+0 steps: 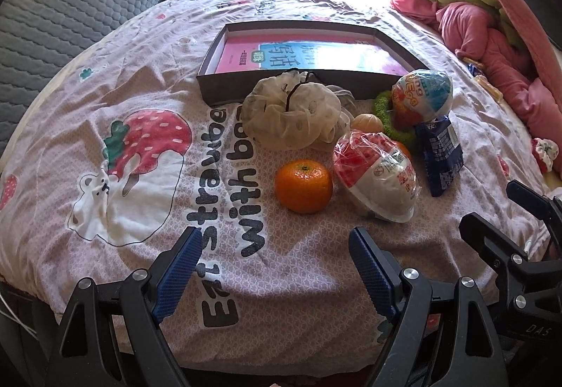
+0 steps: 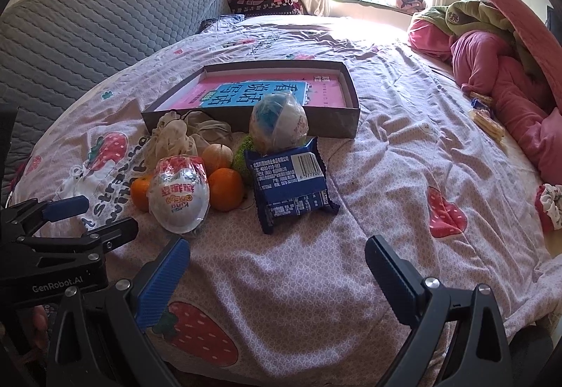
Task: Organize objects
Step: 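Move the left gripper to the orange while the right gripper approaches the blue snack packet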
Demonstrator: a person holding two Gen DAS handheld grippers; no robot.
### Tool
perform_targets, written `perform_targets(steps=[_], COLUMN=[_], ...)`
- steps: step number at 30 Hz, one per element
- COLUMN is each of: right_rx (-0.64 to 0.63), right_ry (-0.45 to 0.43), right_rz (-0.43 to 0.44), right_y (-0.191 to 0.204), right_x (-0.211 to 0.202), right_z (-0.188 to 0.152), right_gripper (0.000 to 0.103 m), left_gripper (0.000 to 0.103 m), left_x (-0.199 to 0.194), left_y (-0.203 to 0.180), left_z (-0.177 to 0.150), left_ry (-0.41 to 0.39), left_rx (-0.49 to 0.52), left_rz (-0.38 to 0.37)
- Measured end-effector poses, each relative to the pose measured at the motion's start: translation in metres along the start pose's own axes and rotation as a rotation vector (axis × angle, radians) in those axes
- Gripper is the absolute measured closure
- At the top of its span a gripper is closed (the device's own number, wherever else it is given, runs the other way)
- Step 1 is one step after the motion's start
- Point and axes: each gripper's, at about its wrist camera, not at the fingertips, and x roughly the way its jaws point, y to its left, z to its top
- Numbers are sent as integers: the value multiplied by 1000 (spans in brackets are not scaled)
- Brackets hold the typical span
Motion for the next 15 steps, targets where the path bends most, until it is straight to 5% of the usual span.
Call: perform_targets(steps=[15], right_rx=[23], right_ry=[3], right_rz=[-17], right_y=[-14], right_x=[14], right_z=[1], right_gripper=[2], left_gripper=[17], left_x=[19], left_y=[8], left_z=[9], left_ry=[-3], left_rx=[1], left_rz=[5])
